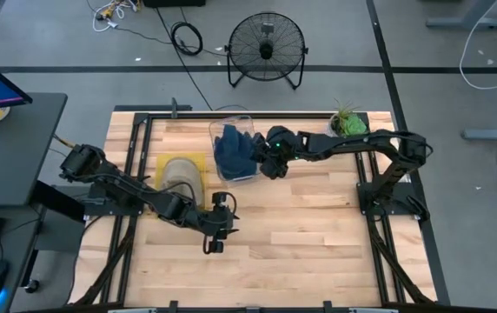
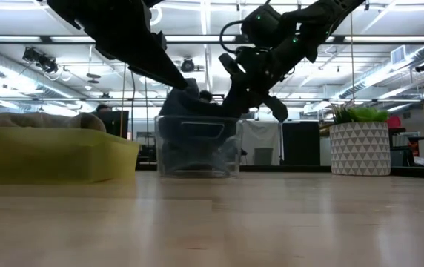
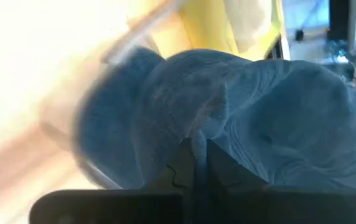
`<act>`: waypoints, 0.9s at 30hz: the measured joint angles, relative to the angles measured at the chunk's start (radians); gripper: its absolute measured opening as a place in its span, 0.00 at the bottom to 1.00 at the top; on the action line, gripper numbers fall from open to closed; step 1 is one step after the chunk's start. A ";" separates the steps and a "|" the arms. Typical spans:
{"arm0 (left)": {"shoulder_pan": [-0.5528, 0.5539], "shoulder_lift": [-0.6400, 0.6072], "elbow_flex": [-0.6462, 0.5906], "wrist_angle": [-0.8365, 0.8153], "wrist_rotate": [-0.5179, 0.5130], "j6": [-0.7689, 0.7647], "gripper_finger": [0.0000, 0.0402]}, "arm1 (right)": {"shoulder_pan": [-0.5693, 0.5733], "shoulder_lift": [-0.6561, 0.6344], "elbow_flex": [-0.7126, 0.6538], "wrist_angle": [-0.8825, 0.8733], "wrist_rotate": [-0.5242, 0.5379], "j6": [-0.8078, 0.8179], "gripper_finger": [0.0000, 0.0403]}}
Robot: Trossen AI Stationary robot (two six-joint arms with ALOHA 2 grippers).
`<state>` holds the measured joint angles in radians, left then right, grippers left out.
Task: Pick & Place hat
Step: Put the blue cap into the transparent bin
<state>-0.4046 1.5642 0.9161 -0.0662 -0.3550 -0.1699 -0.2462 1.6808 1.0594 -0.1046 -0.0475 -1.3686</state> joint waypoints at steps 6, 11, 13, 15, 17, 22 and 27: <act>0.002 0.000 0.000 -0.001 0.000 0.001 0.43 | -0.020 0.009 -0.003 -0.034 -0.144 0.074 0.03; 0.005 0.000 0.000 -0.006 0.000 0.000 0.43 | -0.040 0.009 -0.003 -0.033 -0.129 0.210 0.08; 0.005 0.000 0.000 -0.006 0.000 -0.001 0.43 | -0.040 0.009 -0.004 -0.030 -0.121 0.274 0.11; 0.005 0.000 0.000 -0.006 0.000 0.000 0.43 | -0.041 0.009 -0.004 -0.025 -0.120 0.313 0.14; 0.005 0.000 0.000 -0.006 0.000 -0.001 0.43 | -0.042 0.009 -0.004 -0.022 -0.120 0.330 0.18; 0.005 0.000 0.000 -0.005 0.000 -0.002 0.43 | -0.039 0.000 -0.004 -0.023 -0.037 0.384 0.28; 0.004 0.000 0.000 -0.005 -0.032 -0.003 0.43 | -0.030 -0.036 -0.004 -0.032 0.015 0.396 0.37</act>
<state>-0.4009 1.5642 0.9161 -0.0708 -0.3874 -0.1728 -0.2760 1.6450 1.0550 -0.1369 -0.0320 -0.9730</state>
